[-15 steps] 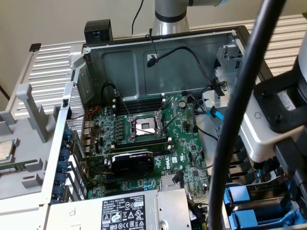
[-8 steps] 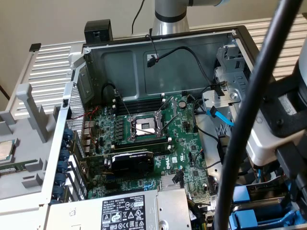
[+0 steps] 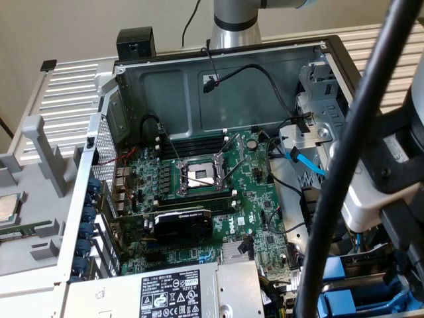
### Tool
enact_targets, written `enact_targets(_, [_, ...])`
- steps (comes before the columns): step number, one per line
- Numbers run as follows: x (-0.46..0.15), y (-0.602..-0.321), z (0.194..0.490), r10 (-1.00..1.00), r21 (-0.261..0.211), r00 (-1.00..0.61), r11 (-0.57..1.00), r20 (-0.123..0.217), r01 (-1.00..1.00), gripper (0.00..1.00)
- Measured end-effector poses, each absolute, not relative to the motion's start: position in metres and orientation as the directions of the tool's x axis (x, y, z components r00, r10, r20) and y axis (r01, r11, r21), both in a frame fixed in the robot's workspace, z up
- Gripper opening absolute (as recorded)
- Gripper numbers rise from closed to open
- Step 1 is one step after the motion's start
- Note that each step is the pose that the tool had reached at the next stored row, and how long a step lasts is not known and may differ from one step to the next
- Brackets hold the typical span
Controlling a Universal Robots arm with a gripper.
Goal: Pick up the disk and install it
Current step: 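Insert the first disk wire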
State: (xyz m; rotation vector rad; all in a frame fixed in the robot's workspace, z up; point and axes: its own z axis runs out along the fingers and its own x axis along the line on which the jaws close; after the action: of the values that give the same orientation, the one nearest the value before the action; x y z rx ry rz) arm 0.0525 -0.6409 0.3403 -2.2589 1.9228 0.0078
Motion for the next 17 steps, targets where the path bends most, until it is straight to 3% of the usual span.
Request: enact_targets(17, [0.0555,-0.6386,0.3378,-0.976,-0.112,0.181,-0.167,-0.122,-0.979,0.38])
